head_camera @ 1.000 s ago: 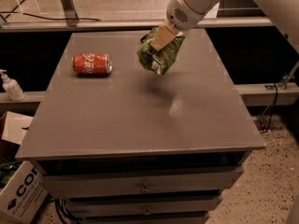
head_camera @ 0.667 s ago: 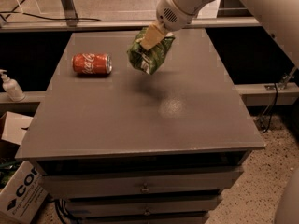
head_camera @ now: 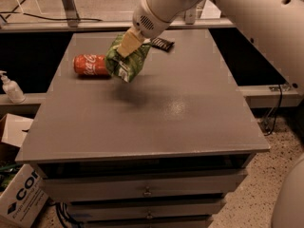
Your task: Move green jalapeno chip bag near coke can
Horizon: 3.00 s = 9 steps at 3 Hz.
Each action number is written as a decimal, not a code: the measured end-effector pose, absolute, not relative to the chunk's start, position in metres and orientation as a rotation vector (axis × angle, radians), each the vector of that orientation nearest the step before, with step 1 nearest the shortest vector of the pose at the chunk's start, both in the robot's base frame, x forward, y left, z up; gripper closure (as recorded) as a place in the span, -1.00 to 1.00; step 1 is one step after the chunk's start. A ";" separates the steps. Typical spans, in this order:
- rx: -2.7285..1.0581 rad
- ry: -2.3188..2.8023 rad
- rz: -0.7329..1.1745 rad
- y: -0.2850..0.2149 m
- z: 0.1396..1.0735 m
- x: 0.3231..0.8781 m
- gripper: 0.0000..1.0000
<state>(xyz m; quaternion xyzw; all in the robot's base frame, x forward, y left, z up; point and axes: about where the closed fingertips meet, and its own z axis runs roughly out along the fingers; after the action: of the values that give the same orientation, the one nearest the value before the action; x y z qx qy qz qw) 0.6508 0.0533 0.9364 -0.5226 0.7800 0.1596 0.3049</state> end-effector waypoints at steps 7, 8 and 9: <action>-1.415 2.096 0.466 0.067 0.887 0.642 -0.74; -1.418 2.097 0.467 0.069 0.886 0.642 -1.00; -1.418 2.097 0.468 0.069 0.886 0.642 -1.00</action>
Offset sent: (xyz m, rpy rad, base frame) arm -0.0030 0.0171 -0.0382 -0.0134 0.0307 0.0145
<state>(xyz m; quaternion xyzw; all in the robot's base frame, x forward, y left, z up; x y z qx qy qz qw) 0.6416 0.0687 0.8861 -0.5290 0.7819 0.1744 0.2799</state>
